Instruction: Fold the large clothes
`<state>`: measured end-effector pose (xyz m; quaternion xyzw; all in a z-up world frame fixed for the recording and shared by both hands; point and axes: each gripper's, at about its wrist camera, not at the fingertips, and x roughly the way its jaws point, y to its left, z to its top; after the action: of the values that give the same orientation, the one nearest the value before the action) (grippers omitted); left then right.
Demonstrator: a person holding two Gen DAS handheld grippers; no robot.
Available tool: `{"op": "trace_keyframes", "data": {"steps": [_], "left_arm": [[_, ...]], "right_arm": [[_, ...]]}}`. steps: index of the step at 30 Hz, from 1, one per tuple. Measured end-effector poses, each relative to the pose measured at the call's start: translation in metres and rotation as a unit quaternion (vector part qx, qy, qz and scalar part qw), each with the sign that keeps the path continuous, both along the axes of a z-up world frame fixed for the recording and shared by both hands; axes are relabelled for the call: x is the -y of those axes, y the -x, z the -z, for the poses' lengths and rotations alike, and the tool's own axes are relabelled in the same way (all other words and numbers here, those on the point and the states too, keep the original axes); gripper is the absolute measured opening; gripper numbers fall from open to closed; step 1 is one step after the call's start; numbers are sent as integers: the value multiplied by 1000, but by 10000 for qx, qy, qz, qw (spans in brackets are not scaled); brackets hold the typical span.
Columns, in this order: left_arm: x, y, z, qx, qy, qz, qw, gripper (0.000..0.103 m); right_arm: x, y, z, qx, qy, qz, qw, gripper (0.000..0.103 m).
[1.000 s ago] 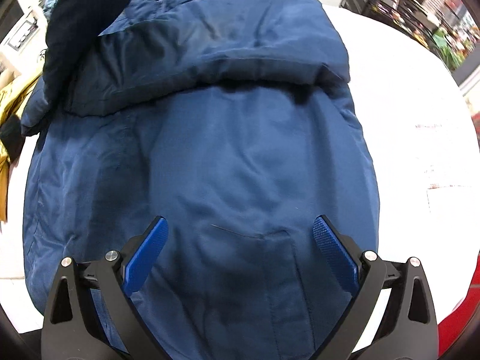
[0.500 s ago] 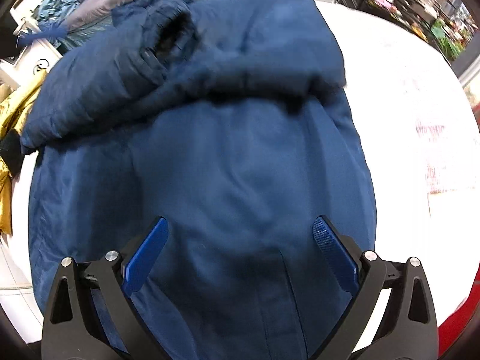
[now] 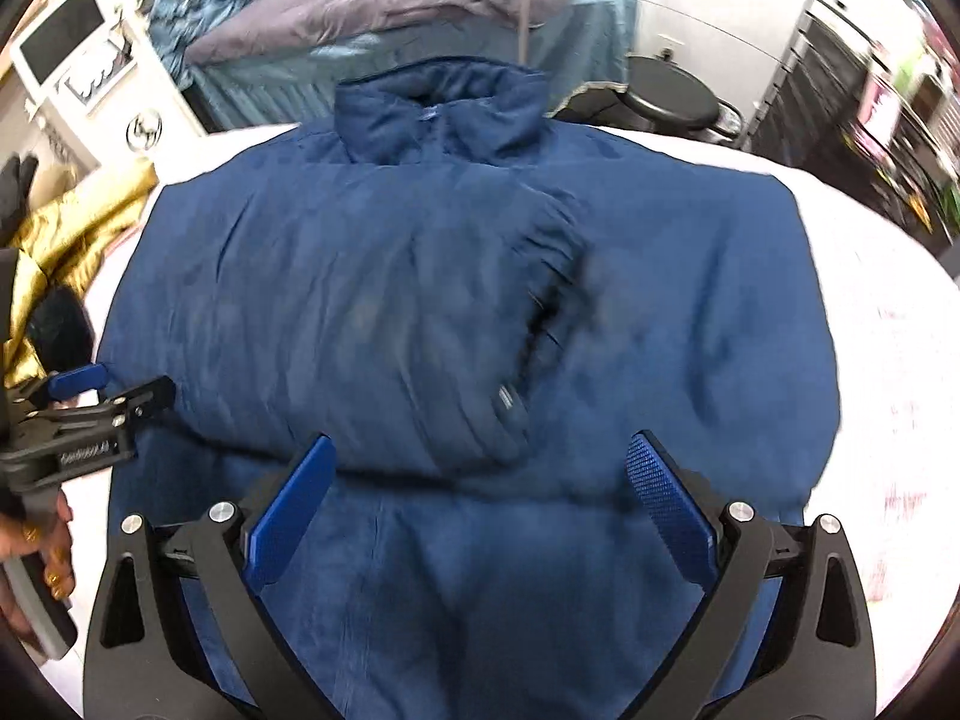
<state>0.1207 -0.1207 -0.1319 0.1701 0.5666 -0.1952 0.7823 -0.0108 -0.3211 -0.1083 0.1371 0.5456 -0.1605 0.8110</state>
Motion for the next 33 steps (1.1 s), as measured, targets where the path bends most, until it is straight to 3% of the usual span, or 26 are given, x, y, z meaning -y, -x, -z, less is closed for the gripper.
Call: {"op": "trace_keyframes", "data": {"steps": [3, 5, 8, 20, 29, 33], "left_arm": [[8, -2, 7, -74, -143, 74, 9998, 97], [16, -3, 14, -82, -216, 145, 9996, 97], [15, -2, 23, -92, -246, 187, 9995, 97], [23, -10, 46, -178, -528, 137, 9984, 98], [17, 4, 41, 103, -435, 211, 9988, 98], [17, 18, 33, 204, -507, 365, 9978, 97]], "right_arm": [[14, -15, 27, -479, 25, 192, 9987, 96], [28, -18, 46, -721, -211, 400, 9964, 96], [36, -19, 61, -771, -380, 426, 9954, 97], [36, -45, 86, -1195, -210, 296, 9922, 99], [51, -31, 77, -989, -356, 290, 9940, 98], [39, 1, 48, -419, -15, 245, 9988, 98]]}}
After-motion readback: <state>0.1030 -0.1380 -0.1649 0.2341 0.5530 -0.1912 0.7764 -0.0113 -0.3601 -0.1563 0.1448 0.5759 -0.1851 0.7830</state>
